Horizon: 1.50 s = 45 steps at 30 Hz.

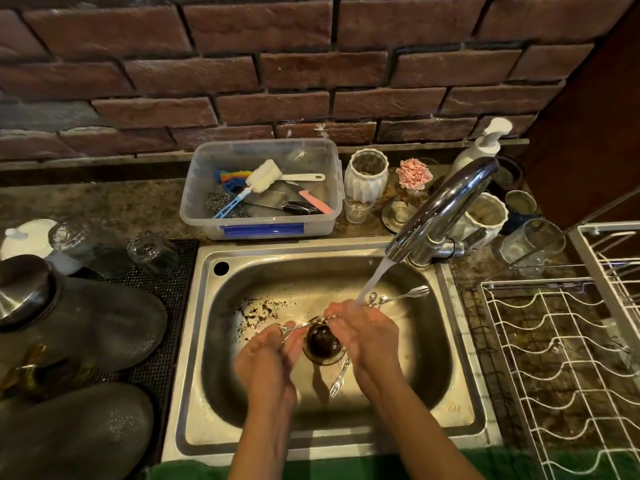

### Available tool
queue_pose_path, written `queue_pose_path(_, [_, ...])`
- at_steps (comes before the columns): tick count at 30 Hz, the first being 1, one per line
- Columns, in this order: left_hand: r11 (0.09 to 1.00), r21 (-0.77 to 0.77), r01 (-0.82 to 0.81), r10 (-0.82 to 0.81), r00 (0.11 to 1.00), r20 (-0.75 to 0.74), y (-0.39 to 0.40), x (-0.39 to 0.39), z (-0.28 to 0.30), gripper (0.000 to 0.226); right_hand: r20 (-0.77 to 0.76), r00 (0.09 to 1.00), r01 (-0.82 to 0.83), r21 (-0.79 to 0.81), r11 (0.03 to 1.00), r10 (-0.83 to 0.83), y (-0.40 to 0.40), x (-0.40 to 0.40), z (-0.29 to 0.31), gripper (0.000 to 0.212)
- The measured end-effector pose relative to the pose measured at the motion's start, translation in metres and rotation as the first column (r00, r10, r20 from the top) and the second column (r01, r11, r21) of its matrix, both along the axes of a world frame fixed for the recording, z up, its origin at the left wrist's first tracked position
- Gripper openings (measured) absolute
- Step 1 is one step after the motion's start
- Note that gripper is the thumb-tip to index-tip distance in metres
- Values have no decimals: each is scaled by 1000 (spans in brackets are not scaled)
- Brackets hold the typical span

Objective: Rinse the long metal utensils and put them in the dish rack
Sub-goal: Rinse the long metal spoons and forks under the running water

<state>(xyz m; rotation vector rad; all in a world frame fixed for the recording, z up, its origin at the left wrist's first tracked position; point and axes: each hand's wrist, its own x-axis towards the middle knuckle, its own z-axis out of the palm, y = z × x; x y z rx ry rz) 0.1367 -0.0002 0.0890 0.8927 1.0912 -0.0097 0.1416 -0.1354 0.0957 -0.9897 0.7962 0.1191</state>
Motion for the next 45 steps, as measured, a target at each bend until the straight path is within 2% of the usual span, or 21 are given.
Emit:
queue_pose_path(3, [996, 54, -77, 75, 997, 37, 25, 0, -4, 15, -15, 991, 135, -14, 991, -135, -24, 5, 1, 17])
queue_pose_path(5, [994, 74, -76, 71, 995, 65, 33, -1, -7, 23, -21, 979, 202, -23, 979, -202, -32, 8, 3, 7])
queue_pose_path(7, [995, 72, -69, 64, 996, 60, 29, -3, -7, 23, -20, 976, 218, -27, 975, -219, -27, 9, 3, 17])
queue_pose_path(11, [991, 81, -104, 101, 994, 41, 39, -10, -4, 13, 6, 993, 118, -37, 992, -118, -12, 5, 5, 15])
queue_pose_path(14, [985, 120, -124, 120, 992, 36, 54, -15, -1, 16, 4, 995, 95, -23, 995, -95, -2, 3, 3, 34])
queue_pose_path(16, [979, 139, -150, 148, 989, 27, 57, -20, 1, 17, -6, 996, 86, -50, 995, -86, 5, 3, 1, 39])
queue_pose_path(22, [963, 150, -222, 223, 975, 16, 70, -28, -2, 15, -24, 998, -63, -244, 968, 59, 13, 8, -4, 13])
queue_pose_path(26, [972, 131, -195, 195, 981, 14, 68, -27, -4, 11, -56, 998, 26, -176, 984, -36, 7, 16, -4, 27])
queue_pose_path(28, [978, 104, -182, 181, 983, 25, 64, -25, -5, 12, -54, 996, 60, -127, 990, -67, 5, 17, -4, 24])
queue_pose_path(30, [981, 87, -174, 170, 984, 58, 59, -23, -7, 12, -56, 995, 79, -24, 997, -80, 4, 16, -4, 12])
queue_pose_path(32, [989, 40, -145, 140, 984, 110, 55, -19, -9, 15, -78, 989, 139, 152, 979, -128, 2, 15, -3, 7])
queue_pose_path(33, [992, 4, -124, 122, 983, 134, 54, -17, -11, 18, -92, 985, 166, 228, 959, -149, 0, 14, -4, 10])
queue_pose_path(38, [982, -178, -68, 106, 972, 210, 48, -7, -20, 17, -159, 978, 190, 391, 900, -138, -19, 5, -9, 28])
queue_pose_path(42, [966, -255, -42, 109, 960, 256, 32, 0, -19, 20, -138, 979, 194, 413, 890, -149, -30, 0, -9, 28])
queue_pose_path(45, [981, -182, 62, -15, 969, 245, 7, 6, -15, 21, -98, 982, 188, 367, 911, -163, -39, -2, -8, 28])
